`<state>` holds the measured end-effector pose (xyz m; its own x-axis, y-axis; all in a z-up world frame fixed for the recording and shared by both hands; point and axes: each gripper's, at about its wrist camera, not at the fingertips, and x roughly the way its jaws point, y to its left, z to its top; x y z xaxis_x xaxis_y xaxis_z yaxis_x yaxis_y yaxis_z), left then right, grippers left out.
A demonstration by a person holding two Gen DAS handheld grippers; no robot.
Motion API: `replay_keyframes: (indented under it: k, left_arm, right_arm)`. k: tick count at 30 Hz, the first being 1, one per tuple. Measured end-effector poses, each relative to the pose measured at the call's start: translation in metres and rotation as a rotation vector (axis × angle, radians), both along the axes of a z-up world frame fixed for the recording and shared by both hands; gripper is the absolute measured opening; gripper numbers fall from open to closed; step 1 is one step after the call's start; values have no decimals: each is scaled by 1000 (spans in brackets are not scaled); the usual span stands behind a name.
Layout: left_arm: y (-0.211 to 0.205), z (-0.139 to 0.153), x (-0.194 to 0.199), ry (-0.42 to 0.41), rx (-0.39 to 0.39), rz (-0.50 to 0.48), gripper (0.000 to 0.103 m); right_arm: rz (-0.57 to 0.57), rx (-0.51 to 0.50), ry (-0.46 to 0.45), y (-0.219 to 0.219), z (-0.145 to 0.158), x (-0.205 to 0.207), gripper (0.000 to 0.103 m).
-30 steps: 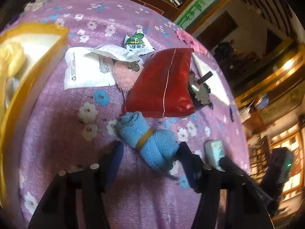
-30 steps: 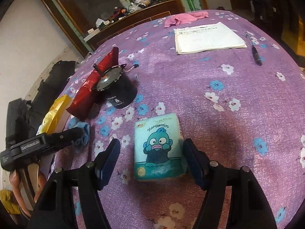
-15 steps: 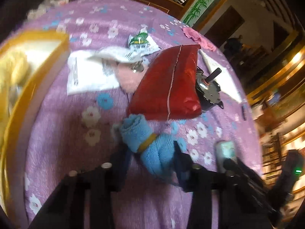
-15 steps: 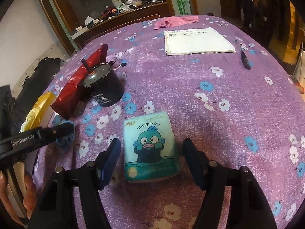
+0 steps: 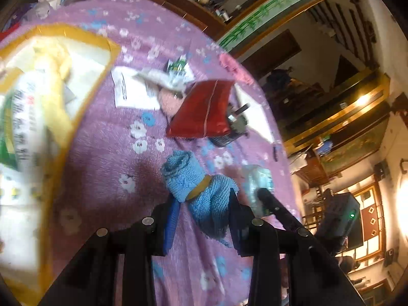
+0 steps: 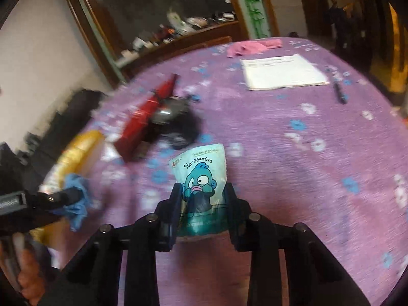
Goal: Organize soft objects
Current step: 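Grasp the blue knotted cloth with the left tool while the right tool grasps the Hangyodon tissue pack, then lower the blue cloth and tissue pack into the foam box and open both tools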
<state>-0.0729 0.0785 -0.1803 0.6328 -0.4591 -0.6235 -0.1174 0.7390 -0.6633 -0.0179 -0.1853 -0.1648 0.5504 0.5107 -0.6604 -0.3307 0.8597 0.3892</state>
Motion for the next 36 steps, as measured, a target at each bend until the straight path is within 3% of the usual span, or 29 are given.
replay_keyframes:
  k: [3, 7, 13, 16, 21, 25, 30, 34, 36]
  left_arm:
    - [25, 27, -28, -70, -1, 32, 37]
    - [70, 60, -55, -145, 73, 144, 37]
    - [134, 71, -77, -140, 145, 281, 37]
    - [156, 68, -76, -111, 200, 319, 37]
    - [179, 43, -61, -35, 172, 327, 37]
    - [186, 30, -45, 4, 222, 349, 37]
    - [192, 17, -35, 41, 224, 385, 40]
    - [195, 6, -33, 68, 229, 398, 52]
    - [195, 5, -33, 64, 194, 417, 72]
  right_arm:
    - [102, 98, -15, 29, 18, -11, 30]
    - [247, 156, -46, 84, 42, -19, 30]
    - [369, 158, -54, 174, 60, -4, 30]
    - [361, 129, -65, 208, 63, 10, 30]
    - [367, 142, 34, 247, 55, 38, 30]
    - [363, 118, 61, 269, 46, 47, 31]
    - [396, 70, 96, 290, 30, 51, 34]
    - [407, 34, 86, 292, 26, 49, 39]
    - [413, 50, 80, 285, 29, 46, 42]
